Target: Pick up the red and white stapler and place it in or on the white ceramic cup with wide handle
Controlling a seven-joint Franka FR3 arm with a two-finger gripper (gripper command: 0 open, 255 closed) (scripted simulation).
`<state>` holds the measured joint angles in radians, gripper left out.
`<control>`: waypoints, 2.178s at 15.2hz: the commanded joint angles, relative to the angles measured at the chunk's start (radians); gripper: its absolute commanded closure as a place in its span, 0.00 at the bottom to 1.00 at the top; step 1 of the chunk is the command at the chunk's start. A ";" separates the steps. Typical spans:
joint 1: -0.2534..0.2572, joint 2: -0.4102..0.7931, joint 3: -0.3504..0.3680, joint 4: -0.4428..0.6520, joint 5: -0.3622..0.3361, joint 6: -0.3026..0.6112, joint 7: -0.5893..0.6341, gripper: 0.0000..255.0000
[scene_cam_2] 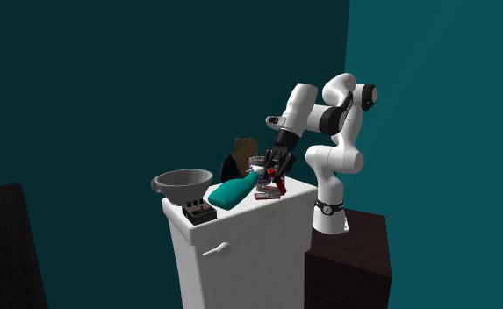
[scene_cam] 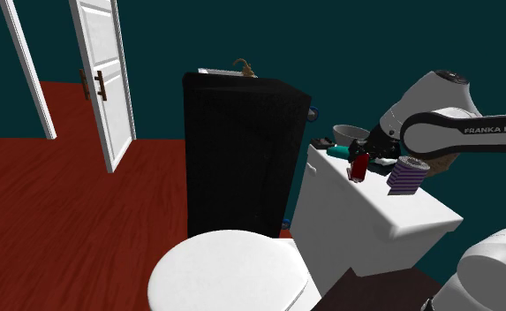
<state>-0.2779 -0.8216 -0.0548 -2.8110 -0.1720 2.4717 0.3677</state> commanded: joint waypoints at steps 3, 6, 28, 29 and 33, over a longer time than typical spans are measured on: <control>0.000 0.000 0.000 -0.001 0.000 0.000 0.000 1.00; 0.003 -0.008 0.000 0.022 0.004 -0.032 -0.003 1.00; 0.023 -0.021 0.009 0.312 0.035 -0.333 -0.033 1.00; 0.023 -0.018 0.009 0.327 0.036 -0.345 -0.034 1.00; 0.025 -0.009 0.011 0.378 0.040 -0.387 -0.038 1.00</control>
<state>-0.2531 -0.8309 -0.0445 -2.4442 -0.1328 2.0957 0.3311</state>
